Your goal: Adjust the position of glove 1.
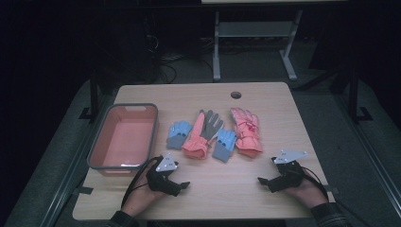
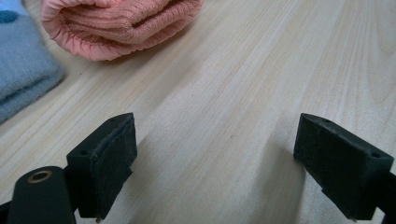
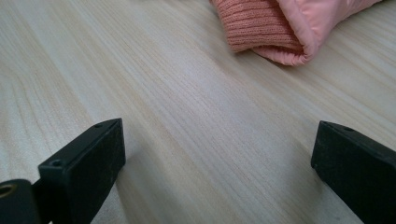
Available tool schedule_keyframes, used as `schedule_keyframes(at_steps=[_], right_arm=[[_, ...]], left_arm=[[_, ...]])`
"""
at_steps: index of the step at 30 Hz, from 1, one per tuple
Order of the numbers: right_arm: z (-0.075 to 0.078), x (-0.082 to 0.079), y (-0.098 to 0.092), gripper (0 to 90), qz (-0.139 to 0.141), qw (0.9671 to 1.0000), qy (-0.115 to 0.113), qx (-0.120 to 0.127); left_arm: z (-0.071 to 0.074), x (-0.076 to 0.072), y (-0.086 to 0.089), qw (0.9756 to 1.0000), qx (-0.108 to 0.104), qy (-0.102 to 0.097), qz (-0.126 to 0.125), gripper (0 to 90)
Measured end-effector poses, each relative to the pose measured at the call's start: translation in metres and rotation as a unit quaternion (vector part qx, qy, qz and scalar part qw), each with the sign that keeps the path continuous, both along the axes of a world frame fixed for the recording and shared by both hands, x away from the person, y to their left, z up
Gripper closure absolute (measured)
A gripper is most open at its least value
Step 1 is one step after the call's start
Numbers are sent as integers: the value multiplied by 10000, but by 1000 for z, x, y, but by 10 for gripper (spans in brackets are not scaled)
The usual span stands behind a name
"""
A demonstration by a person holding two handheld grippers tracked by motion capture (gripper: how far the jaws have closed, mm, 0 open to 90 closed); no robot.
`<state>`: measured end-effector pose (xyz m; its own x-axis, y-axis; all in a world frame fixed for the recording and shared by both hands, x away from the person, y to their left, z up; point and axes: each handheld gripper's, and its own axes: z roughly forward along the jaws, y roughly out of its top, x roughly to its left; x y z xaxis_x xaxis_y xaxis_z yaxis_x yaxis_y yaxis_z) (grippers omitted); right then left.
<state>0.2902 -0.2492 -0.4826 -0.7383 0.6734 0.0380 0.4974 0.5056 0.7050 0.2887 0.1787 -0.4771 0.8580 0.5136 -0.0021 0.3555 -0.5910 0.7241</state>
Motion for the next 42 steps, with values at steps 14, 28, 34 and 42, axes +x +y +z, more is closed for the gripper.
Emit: schedule_keyframes(at_steps=[14, 28, 34, 42], right_arm=[[9, -3, 6, 171, 93, 9998, 155, -76], [33, 4, 26, 647, 614, 9974, 74, 379], [38, 9, 38, 722, 745, 9959, 194, 474], [43, 23, 62, 752, 1086, 9926, 145, 516]], left_arm=[[1, 1, 2, 9999, 68, 39, -72, 127], [0, -2, 7, 10000, 1, 30, -71, 127], [1, -2, 8, 10000, 21, 16, -81, 127], [1, -5, 10, 10000, 16, 20, -26, 128]])
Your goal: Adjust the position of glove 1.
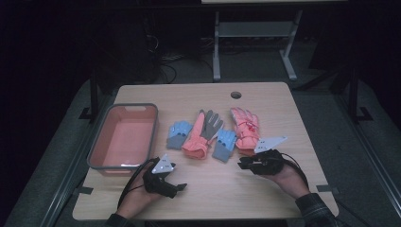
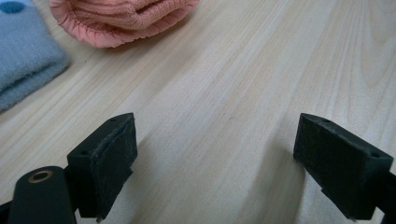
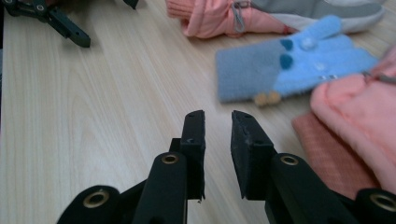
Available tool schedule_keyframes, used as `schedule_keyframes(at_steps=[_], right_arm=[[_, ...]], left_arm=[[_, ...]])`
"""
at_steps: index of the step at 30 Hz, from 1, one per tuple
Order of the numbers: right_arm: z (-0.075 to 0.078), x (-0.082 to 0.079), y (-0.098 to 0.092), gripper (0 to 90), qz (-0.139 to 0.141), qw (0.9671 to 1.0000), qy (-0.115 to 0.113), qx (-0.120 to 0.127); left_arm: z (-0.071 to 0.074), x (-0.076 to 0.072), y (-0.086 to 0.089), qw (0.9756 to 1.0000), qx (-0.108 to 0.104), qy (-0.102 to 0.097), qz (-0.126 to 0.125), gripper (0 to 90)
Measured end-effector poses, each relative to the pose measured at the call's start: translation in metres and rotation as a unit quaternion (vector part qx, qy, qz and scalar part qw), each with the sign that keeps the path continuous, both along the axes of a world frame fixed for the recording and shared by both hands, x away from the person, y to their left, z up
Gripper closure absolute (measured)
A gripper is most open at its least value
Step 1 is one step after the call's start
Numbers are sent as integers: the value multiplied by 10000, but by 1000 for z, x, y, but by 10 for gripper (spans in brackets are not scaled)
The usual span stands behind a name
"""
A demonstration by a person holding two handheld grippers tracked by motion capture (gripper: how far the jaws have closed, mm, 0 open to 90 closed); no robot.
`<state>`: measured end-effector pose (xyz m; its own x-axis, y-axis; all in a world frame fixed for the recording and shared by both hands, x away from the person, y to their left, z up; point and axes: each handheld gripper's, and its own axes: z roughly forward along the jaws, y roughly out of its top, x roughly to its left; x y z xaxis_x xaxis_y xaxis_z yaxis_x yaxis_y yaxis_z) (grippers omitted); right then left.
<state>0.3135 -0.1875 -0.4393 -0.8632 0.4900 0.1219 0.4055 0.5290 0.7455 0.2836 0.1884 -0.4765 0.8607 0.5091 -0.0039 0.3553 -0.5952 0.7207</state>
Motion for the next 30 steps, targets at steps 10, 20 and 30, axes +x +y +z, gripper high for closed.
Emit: schedule_keyframes(at_steps=[10, 20, 30], right_arm=[[2, 22, 24, 771, 68, 10000, -48, 36], [-10, 44, 50, 741, 56, 10000, 11, -59], [-17, 57, 64, 701, 17, 9998, -34, -212]], left_arm=[[0, 0, 0, 10000, -8, 3, 11, 129], [0, 0, 0, 10000, -8, 3, 10, 129], [0, 0, 0, 10000, -8, 3, 10, 129]])
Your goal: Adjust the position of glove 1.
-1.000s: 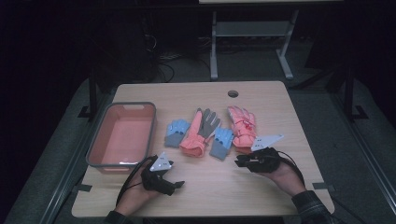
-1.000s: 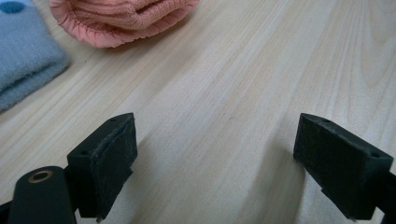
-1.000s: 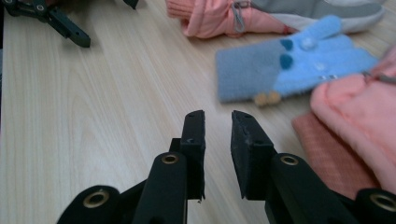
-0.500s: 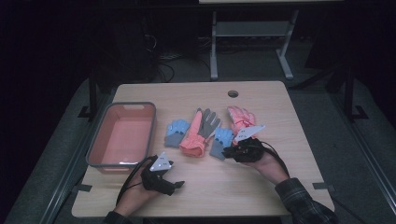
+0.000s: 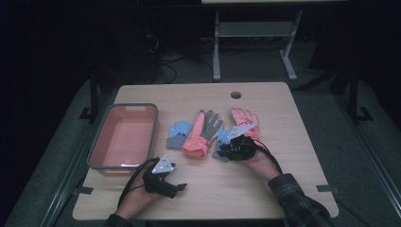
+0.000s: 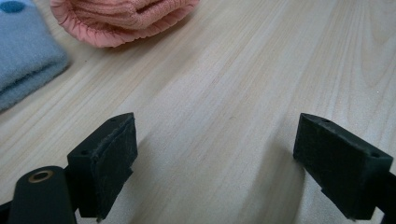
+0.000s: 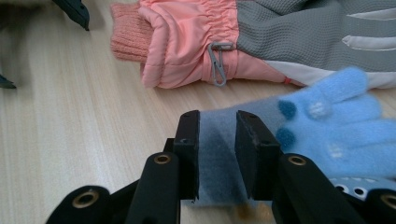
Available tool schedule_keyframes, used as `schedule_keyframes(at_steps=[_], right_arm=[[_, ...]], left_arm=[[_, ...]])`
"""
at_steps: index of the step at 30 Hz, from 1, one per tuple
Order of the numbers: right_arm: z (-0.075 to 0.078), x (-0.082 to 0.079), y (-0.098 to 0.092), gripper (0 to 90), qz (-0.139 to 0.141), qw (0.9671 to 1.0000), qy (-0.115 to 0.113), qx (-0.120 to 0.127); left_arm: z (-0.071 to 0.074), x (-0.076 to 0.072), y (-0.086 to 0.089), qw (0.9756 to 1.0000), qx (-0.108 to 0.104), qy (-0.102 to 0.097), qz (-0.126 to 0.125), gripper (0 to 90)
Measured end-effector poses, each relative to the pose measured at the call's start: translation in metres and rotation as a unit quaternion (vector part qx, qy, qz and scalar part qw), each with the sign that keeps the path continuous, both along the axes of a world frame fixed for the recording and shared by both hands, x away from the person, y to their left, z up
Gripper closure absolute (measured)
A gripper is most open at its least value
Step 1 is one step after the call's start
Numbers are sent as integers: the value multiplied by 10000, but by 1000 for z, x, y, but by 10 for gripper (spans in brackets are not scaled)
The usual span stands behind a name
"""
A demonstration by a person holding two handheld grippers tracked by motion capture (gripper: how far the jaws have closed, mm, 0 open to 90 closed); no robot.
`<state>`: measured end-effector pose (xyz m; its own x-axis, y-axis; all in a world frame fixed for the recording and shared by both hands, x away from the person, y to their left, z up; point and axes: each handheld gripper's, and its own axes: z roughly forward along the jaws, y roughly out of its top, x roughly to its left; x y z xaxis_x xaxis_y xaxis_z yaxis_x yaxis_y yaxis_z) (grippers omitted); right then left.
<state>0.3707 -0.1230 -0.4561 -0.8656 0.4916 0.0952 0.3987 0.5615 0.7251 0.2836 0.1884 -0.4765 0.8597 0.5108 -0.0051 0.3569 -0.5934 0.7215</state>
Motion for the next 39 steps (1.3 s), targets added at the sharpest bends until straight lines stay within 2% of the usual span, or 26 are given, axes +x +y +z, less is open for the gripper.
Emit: schedule_keyframes(at_steps=[8, 13, 17, 19, 20, 24, 30, 32, 36, 39], right_arm=[[-8, 4, 2, 679, -33, 9999, 146, -66], [-10, 4, 3, 739, -49, 9997, 201, -115], [-10, 4, 3, 842, -50, 9995, 290, -100], [-10, 4, 4, 850, -23, 9996, 209, -164], [-9, 3, 4, 854, -29, 9995, 282, -106], [-3, 0, 3, 859, 20, 9998, 206, -30], [10, -15, 2, 858, 50, 9996, 217, 145], [10, -22, 1, 858, 106, 9997, 194, 97], [13, -45, -3, 856, 166, 9994, 285, 35], [12, -53, -5, 855, 217, 9993, 298, 39]], left_arm=[[0, 0, 0, 10000, 1, -1, 0, 128], [0, 0, 0, 10000, 4, -2, -4, 129], [0, 0, 0, 10000, 5, -3, -4, 129], [0, 0, 0, 10000, 6, -2, -5, 128], [0, 0, 0, 10000, 5, -1, -3, 128], [0, 0, 0, 10000, 1, -1, 0, 129], [0, 0, 0, 10000, 6, -2, -4, 129], [0, 0, 0, 10000, 5, -1, -5, 128], [0, 0, 0, 10000, 20, -24, -13, 129], [0, 0, 0, 10000, 20, -22, -14, 128]])
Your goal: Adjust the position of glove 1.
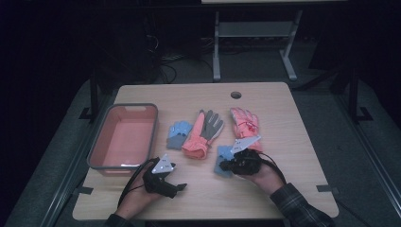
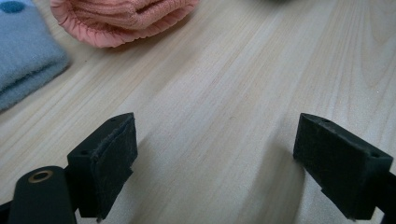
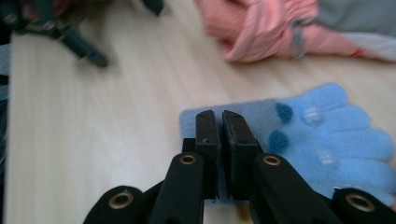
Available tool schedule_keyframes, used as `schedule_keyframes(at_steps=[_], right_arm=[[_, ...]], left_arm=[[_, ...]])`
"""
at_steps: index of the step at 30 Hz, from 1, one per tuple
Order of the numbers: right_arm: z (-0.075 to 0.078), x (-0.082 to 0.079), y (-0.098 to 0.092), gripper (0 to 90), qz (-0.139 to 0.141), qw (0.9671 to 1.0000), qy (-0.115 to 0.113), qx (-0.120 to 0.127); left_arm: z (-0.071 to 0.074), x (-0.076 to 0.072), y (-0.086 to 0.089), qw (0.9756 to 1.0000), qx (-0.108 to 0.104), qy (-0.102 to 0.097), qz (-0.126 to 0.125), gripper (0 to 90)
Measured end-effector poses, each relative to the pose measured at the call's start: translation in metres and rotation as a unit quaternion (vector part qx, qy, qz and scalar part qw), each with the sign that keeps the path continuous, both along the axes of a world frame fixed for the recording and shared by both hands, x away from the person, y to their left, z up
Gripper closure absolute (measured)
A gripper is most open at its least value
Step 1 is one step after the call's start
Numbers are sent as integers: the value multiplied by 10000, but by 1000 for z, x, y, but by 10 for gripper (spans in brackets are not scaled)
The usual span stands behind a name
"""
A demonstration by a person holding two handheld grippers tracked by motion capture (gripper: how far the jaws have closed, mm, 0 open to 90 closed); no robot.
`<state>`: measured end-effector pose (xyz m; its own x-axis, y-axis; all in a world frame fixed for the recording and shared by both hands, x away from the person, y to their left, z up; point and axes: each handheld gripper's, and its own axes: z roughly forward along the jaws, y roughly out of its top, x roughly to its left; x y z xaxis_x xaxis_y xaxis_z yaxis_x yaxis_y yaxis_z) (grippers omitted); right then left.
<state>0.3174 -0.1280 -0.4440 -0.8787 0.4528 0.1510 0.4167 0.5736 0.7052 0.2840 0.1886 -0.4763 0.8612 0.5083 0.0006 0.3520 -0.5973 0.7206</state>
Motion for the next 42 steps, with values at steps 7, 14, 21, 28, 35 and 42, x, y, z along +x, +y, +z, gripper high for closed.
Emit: schedule_keyframes(at_steps=[7, 14, 21, 28, 35, 42], right_arm=[[-9, -28, -8, 826, 200, 9995, 154, -164], [0, -37, -32, 684, -17, 10000, -36, 77], [1, -19, -70, 691, -730, 9973, -58, 18], [-7, 1, -70, 685, -875, 9961, 96, 80], [-17, 6, -61, 690, -905, 9954, 224, -215], [-21, 7, -62, 738, -937, 9945, 346, -327]], left_arm=[[0, 0, 0, 10000, -9, 18, 8, 129], [0, 0, 0, 10000, -34, 22, 23, 129], [0, 0, 0, 10000, -15, 20, 10, 128], [0, 0, 0, 10000, -21, 22, 15, 129], [0, 0, 0, 10000, -22, 24, 14, 128], [0, 0, 0, 10000, -29, 21, 14, 129]])
